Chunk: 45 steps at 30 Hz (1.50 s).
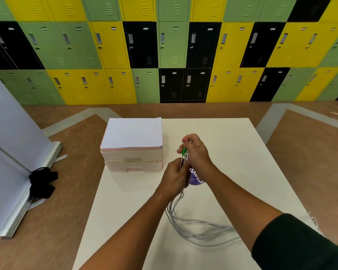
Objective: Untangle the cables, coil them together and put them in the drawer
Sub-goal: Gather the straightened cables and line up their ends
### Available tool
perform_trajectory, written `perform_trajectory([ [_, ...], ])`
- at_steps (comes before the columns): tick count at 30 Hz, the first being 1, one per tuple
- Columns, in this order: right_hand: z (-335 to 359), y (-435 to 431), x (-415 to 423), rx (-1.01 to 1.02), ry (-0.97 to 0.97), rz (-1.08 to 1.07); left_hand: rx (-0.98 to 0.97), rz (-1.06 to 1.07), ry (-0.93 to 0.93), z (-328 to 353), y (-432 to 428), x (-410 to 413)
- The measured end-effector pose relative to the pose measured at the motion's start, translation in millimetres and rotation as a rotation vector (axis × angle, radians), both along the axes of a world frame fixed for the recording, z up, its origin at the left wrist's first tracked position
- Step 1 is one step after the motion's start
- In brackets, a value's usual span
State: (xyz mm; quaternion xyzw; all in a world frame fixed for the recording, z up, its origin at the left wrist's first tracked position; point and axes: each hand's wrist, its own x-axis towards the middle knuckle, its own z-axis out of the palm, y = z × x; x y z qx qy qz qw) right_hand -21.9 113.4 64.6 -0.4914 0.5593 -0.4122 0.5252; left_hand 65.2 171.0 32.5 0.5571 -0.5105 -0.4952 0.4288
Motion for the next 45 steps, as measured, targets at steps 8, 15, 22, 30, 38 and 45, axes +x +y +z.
perform_trajectory([
  [8,-8,8,-10,0.250,-0.300,0.067,-0.125,0.104,0.088,4,-2,-7],
  [15,-1,16,-10,0.267,-0.184,0.171,-0.008,0.007,0.186,8,-2,-4],
  [22,5,5,-21,0.079,-0.055,0.063,0.201,-0.128,-0.180,15,-6,29],
  [30,7,17,-15,0.064,-0.021,0.337,0.041,0.015,0.345,45,-25,19],
  [38,18,24,-20,0.085,0.053,0.424,-0.132,0.056,0.209,46,-30,7],
  [45,8,26,-21,0.148,0.025,0.388,-0.166,0.063,0.059,35,-34,4],
])
